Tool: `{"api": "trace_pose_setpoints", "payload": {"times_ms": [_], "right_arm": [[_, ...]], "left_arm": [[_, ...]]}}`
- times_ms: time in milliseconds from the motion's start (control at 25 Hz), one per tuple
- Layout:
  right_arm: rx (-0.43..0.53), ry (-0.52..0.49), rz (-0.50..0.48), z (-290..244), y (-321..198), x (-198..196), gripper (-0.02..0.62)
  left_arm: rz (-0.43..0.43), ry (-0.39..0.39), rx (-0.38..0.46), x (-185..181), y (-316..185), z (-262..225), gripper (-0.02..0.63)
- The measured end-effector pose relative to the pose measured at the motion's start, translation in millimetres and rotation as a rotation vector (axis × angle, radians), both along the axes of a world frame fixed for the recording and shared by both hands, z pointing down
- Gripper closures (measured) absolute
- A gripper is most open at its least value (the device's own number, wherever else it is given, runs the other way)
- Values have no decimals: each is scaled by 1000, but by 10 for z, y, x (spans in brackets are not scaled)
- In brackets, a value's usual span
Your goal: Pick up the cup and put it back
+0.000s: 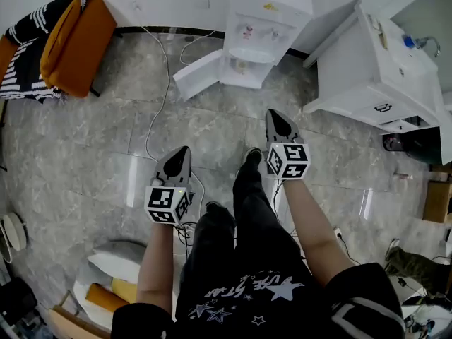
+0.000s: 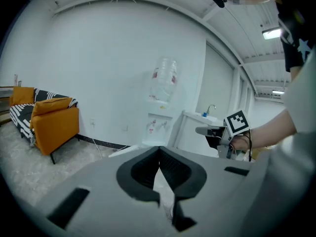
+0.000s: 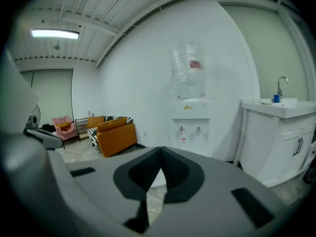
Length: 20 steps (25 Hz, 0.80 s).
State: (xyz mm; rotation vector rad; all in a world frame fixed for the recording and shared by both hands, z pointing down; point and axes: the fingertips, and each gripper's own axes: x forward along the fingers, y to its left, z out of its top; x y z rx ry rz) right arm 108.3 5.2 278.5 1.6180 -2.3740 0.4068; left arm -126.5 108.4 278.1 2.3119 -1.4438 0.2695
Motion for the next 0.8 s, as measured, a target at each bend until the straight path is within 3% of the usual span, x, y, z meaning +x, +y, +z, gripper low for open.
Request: {"api": "trace_pose_setpoints", "payload": {"times_ms": [160, 320, 480, 800], "right_arm": [[16, 19, -18, -393, 408, 109, 591], [24, 0, -17, -606, 502, 284, 590], [32, -22, -56, -704, 544, 584, 590], [58, -17, -154, -961, 1226, 1148, 590]], "left_arm": [[20, 17, 46, 160, 78, -458, 597], [17, 6, 57, 346, 67, -657, 595], [10, -46, 71, 708, 94, -803, 597], [11, -40, 112, 1483, 702, -1190, 597]]}}
